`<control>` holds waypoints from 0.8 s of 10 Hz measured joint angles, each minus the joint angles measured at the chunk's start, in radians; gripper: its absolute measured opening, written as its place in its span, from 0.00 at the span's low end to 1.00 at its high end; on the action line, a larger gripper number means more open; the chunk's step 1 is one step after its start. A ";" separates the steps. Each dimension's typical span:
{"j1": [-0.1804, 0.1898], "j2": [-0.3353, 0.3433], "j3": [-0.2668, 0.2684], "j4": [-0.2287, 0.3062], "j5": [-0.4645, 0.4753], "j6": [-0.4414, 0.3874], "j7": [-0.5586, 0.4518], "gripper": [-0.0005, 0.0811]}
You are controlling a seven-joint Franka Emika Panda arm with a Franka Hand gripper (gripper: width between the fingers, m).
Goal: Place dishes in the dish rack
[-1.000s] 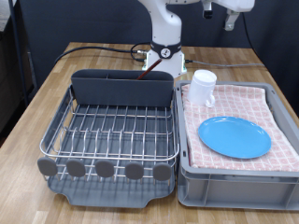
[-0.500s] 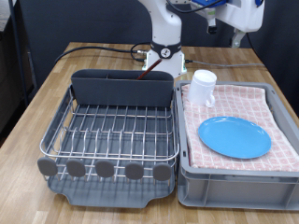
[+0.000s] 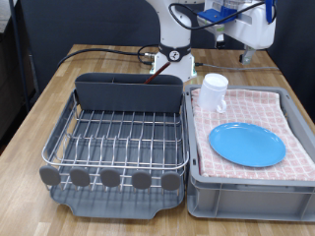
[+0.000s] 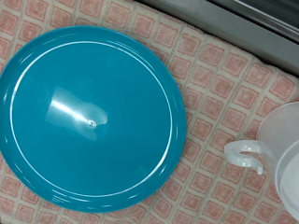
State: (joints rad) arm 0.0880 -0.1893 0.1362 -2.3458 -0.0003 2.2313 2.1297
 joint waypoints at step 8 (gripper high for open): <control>0.007 0.047 -0.031 -0.164 0.179 0.370 -0.280 0.99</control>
State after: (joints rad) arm 0.0946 -0.1422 0.1054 -2.5099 0.1785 2.6013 1.8500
